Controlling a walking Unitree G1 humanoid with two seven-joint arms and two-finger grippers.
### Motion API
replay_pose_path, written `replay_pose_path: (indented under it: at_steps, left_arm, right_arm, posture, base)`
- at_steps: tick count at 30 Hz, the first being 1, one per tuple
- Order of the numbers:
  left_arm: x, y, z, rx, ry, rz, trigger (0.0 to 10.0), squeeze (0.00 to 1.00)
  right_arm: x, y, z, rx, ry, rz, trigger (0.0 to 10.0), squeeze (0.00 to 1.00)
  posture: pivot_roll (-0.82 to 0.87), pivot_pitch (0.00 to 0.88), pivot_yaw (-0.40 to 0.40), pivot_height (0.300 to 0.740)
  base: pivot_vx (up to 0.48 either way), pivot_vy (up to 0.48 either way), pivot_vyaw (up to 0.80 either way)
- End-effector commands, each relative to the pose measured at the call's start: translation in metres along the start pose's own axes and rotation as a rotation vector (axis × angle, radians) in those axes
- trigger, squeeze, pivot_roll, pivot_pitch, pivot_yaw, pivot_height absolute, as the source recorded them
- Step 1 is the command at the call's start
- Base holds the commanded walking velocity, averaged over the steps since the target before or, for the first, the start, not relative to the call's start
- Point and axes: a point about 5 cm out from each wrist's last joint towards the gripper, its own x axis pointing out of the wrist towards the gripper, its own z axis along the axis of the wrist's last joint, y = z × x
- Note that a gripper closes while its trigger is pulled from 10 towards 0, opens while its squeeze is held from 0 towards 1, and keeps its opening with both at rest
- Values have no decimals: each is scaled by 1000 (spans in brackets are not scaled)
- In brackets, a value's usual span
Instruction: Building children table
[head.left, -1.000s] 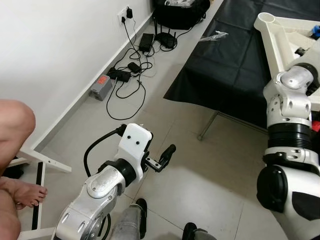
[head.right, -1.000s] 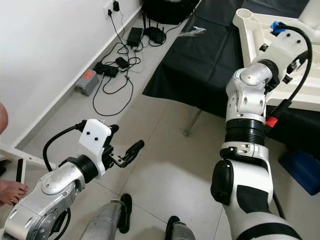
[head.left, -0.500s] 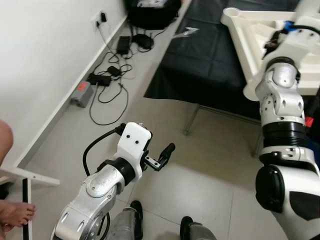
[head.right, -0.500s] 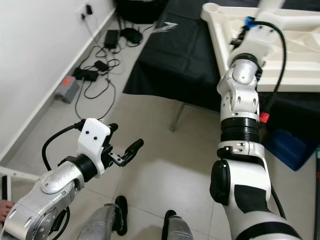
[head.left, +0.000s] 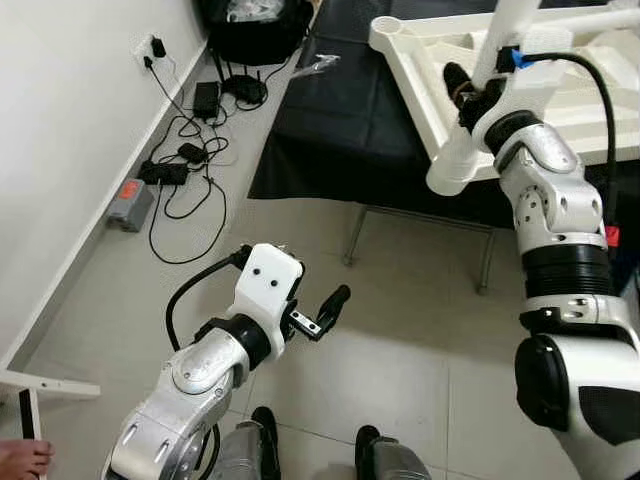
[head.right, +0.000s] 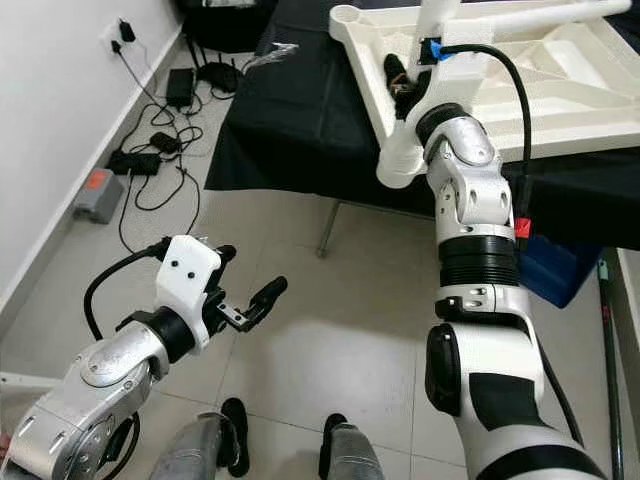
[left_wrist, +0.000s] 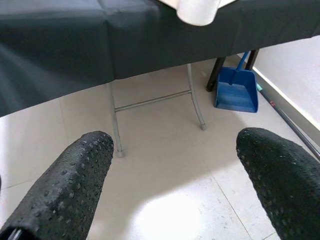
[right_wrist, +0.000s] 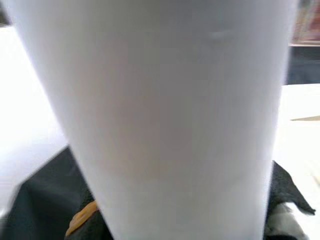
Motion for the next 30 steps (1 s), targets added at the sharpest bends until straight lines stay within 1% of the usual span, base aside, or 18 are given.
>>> replay_pose_path:
  at_steps: [1, 6, 7, 8, 9, 11, 12, 13, 14, 15, 16, 17, 18, 19, 24, 28, 29, 30]
  left_arm:
    - [0, -2, -6, 2, 23, -12, 10000, 0]
    - [0, -2, -6, 2, 21, -12, 10000, 0]
    - [1, -3, -5, 3, 20, -13, 10000, 0]
    - [1, -3, -5, 3, 20, -13, 10000, 0]
    - [1, -3, -5, 4, 18, -14, 10000, 0]
    - [1, -3, -4, 6, 11, -14, 10000, 0]
    - [1, -3, -4, 6, 11, -14, 10000, 0]
    - [1, -4, -4, 8, 9, -14, 10000, 0]
    - [1, -4, -4, 8, 9, -14, 10000, 0]
    - [1, -4, -3, 8, 7, -14, 10000, 0]
    - [1, -5, -3, 8, 5, -15, 10000, 0]
    - [1, -5, -3, 8, 5, -15, 10000, 0]
    - [2, -5, -4, 6, 3, -16, 10000, 0]
    - [2, -6, -3, 10, 2, -20, 10000, 0]
    - [2, -6, -3, 12, 1, -21, 10000, 0]
    - [3, -6, -4, 13, 0, -21, 10000, 0]
    - [4, -7, -4, 13, -1, -21, 10000, 0]
    - [4, -7, -4, 13, -1, -21, 10000, 0]
  right_arm:
    - [4, 27, -6, 257, -60, 212, 10000, 0]
    - [4, 30, -5, 251, -66, 251, 10000, 0]
    - [4, 34, -4, 254, -67, 305, 10000, 0]
    - [4, 34, -4, 254, -67, 305, 10000, 0]
    - [4, 40, -4, 273, -67, 380, 10000, 0]
    - [18, 31, -11, 163, -13, 164, 10000, 0]
    - [18, 31, -11, 163, -13, 164, 10000, 0]
    - [22, 25, -14, 124, 10, 47, 10000, 0]
    - [22, 25, -14, 124, 10, 47, 10000, 0]
    - [24, 19, -14, 78, 16, -74, 10000, 0]
    - [26, 16, -12, 95, 4, -140, 10000, 0]
    - [26, 16, -12, 95, 4, -140, 10000, 0]
    - [28, 16, -4, 120, -41, -205, 10000, 0]
    - [29, 18, -1, 151, -60, -207, 10000, 0]
    - [32, 22, 12, 149, -117, -269, 10000, 0]
    - [33, 21, 17, 98, -146, -373, 10000, 0]
    - [34, 21, 17, 95, -152, -397, 10000, 71]
    - [34, 21, 17, 95, -152, -397, 10000, 71]
  posture:
    - [174, 315, 9, 740]
    - [176, 315, 9, 740]
    - [174, 315, 6, 740]
    - [174, 315, 6, 740]
    - [174, 315, 6, 740]
    - [168, 311, -2, 740]
    - [168, 311, -2, 740]
    - [166, 309, 0, 740]
    - [166, 309, 0, 740]
    - [164, 304, 0, 740]
    - [163, 302, -1, 740]
    - [163, 302, -1, 740]
    - [165, 297, -1, 740]
    - [165, 297, -1, 740]
    - [166, 292, -6, 740]
    - [160, 282, -10, 740]
    - [160, 281, -12, 740]
    - [160, 281, -12, 740]
  base:
    - [0, 0, 0]
    - [0, 0, 0]
    - [0, 0, 0]
    - [0, 0, 0]
    - [0, 0, 0]
    - [0, 0, 0]
    - [0, 0, 0]
    - [0, 0, 0]
    - [0, 0, 0]
    - [0, 0, 0]
    - [0, 0, 0]
    - [0, 0, 0]
    - [0, 0, 0]
    - [0, 0, 0]
    - [0, 0, 0]
    - [0, 0, 0]
    - [0, 0, 0]
    - [0, 0, 0]
